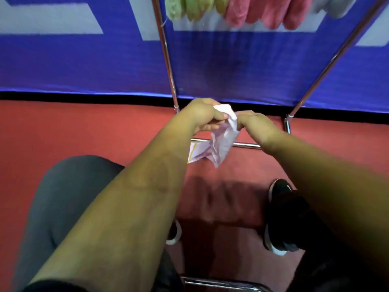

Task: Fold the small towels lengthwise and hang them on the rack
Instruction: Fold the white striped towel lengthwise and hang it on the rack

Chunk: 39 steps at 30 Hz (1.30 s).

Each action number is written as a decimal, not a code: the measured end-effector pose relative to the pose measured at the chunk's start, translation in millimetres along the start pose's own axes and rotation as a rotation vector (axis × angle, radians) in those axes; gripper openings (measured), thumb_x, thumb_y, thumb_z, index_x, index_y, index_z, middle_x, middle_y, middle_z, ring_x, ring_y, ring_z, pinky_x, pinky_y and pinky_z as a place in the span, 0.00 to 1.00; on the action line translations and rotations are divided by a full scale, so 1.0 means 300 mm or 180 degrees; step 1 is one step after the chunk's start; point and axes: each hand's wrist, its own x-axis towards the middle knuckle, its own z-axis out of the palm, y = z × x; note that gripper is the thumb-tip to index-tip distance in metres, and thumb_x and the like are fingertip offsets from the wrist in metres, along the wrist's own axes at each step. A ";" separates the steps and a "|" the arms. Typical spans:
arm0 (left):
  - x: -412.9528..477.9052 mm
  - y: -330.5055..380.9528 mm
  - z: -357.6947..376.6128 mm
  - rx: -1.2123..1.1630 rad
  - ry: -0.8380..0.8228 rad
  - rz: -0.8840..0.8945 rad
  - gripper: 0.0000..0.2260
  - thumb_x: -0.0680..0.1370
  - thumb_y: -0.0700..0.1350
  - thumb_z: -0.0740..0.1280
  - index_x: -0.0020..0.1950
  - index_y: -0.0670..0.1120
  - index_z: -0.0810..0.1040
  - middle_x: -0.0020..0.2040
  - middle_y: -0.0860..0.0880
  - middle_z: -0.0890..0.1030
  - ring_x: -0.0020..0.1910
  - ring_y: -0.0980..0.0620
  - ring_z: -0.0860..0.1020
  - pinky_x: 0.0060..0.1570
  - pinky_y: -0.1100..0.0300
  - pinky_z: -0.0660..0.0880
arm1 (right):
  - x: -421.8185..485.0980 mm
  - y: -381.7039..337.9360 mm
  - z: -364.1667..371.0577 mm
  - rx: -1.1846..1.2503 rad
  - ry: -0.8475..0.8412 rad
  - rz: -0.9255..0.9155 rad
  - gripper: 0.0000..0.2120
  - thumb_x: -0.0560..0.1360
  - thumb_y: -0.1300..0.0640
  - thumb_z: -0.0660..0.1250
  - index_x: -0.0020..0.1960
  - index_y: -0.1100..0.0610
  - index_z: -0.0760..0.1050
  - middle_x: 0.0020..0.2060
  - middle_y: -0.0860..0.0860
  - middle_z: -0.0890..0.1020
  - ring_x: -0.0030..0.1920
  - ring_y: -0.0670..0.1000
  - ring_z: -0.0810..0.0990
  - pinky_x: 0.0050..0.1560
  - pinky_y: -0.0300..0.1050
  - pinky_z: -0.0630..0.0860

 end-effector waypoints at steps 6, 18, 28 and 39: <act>-0.234 0.280 0.037 0.0118 -0.0055 0.0953 0.01 0.82 0.41 0.73 0.51 0.45 0.85 0.45 0.45 0.85 0.39 0.54 0.82 0.41 0.61 0.79 | -0.166 -0.199 -0.160 0.0718 0.0011 -0.0192 0.12 0.54 0.51 0.69 0.36 0.53 0.76 0.37 0.57 0.71 0.43 0.57 0.65 0.48 0.59 0.66; -0.376 0.240 0.085 0.1089 0.0240 0.1907 0.05 0.84 0.46 0.70 0.54 0.48 0.86 0.51 0.48 0.88 0.47 0.58 0.81 0.50 0.60 0.78 | -0.256 -0.230 -0.175 0.1412 0.0469 -0.0351 0.26 0.71 0.57 0.71 0.70 0.47 0.77 0.55 0.49 0.88 0.57 0.49 0.86 0.61 0.46 0.79; -0.247 0.255 0.017 0.1283 0.0420 0.1641 0.04 0.82 0.47 0.71 0.50 0.51 0.86 0.43 0.54 0.85 0.40 0.60 0.79 0.41 0.63 0.75 | -0.097 -0.207 -0.225 0.0882 0.0514 -0.0317 0.07 0.72 0.54 0.76 0.49 0.55 0.86 0.49 0.54 0.90 0.54 0.55 0.89 0.60 0.54 0.82; -0.116 0.223 -0.055 0.3283 0.0599 0.0625 0.13 0.80 0.52 0.74 0.51 0.41 0.82 0.49 0.43 0.83 0.48 0.43 0.78 0.42 0.53 0.71 | -0.022 -0.167 -0.317 0.1413 0.1533 0.0054 0.17 0.70 0.51 0.73 0.50 0.63 0.85 0.42 0.60 0.89 0.45 0.62 0.90 0.56 0.63 0.87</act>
